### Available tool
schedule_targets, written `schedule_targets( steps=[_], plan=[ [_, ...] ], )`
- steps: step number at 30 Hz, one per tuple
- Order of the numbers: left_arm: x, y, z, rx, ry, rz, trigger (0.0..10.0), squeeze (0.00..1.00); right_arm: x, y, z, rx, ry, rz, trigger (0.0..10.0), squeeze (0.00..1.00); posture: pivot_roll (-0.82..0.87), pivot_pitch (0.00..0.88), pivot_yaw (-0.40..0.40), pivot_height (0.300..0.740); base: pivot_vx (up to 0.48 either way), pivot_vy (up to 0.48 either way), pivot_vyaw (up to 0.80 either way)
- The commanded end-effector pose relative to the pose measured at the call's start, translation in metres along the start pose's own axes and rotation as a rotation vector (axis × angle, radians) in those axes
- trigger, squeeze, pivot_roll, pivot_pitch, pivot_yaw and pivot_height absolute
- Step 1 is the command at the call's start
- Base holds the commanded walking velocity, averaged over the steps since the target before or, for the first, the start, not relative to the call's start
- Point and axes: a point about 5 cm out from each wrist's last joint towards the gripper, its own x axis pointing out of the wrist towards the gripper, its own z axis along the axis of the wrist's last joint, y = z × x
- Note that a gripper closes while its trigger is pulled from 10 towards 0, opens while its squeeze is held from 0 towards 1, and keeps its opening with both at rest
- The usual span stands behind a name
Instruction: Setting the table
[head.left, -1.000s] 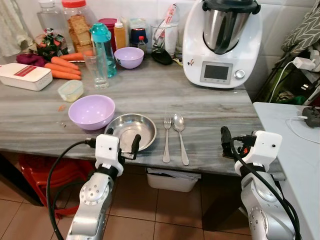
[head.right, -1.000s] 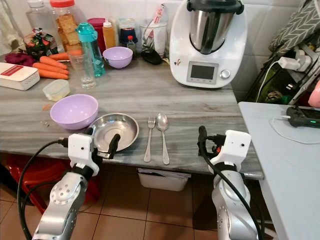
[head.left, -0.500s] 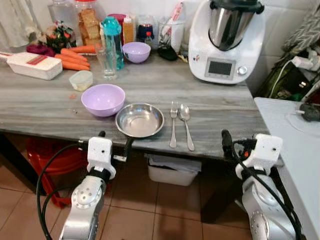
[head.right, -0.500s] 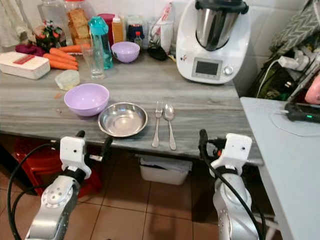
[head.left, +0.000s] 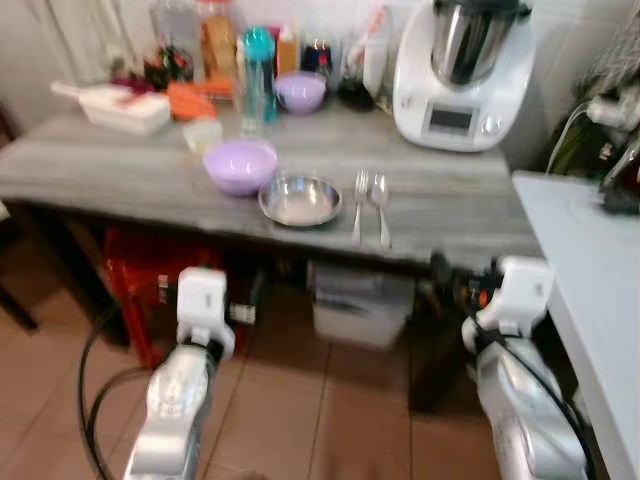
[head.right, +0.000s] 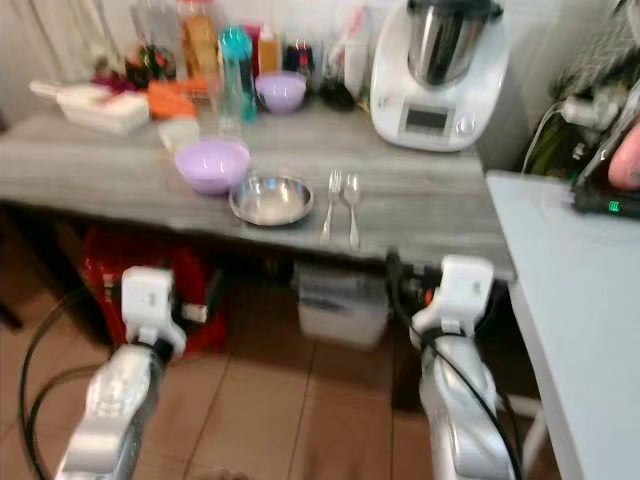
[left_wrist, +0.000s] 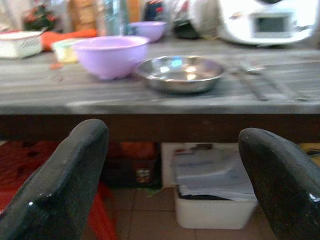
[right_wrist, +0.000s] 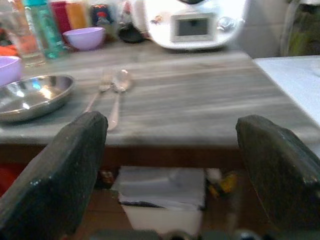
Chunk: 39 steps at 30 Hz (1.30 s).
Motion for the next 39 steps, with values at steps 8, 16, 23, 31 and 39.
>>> schedule_targets(
  steps=[8, 16, 23, 31, 39],
  plan=[
    [0.003, 0.003, 0.006, 0.019, -0.035, -0.013, 10.0, 0.0, -0.001, -0.005, 0.001, -0.078, -0.015, -0.023, 10.0, 0.0, 0.01, 0.0, -0.04, 0.74, -0.228, 0.0, 0.0],
    [0.006, -0.005, 0.007, 0.004, -0.054, -0.061, 10.0, 0.0, 0.001, -0.004, 0.001, -0.084, -0.017, -0.014, 10.0, 0.0, 0.0, 0.0, -0.039, 0.74, 0.0, 0.0, 0.0],
    [0.012, -0.008, 0.009, -0.017, -0.068, -0.071, 10.0, 0.0, 0.002, -0.004, 0.003, -0.089, -0.027, -0.007, 10.0, 0.0, -0.01, 0.0, -0.043, 0.74, 0.0, -0.235, 0.0],
    [0.013, -0.01, 0.009, -0.027, -0.072, -0.074, 10.0, 0.0, 0.002, -0.008, 0.004, -0.095, -0.026, -0.014, 10.0, 0.0, -0.01, 0.0, -0.047, 0.74, 0.0, -0.48, 0.0],
    [0.015, -0.011, 0.011, -0.032, -0.079, -0.081, 10.0, 0.0, 0.005, -0.007, 0.004, -0.096, -0.025, -0.015, 10.0, 0.0, -0.01, 0.0, -0.042, 0.74, 0.0, -0.48, 0.0]
  ],
)
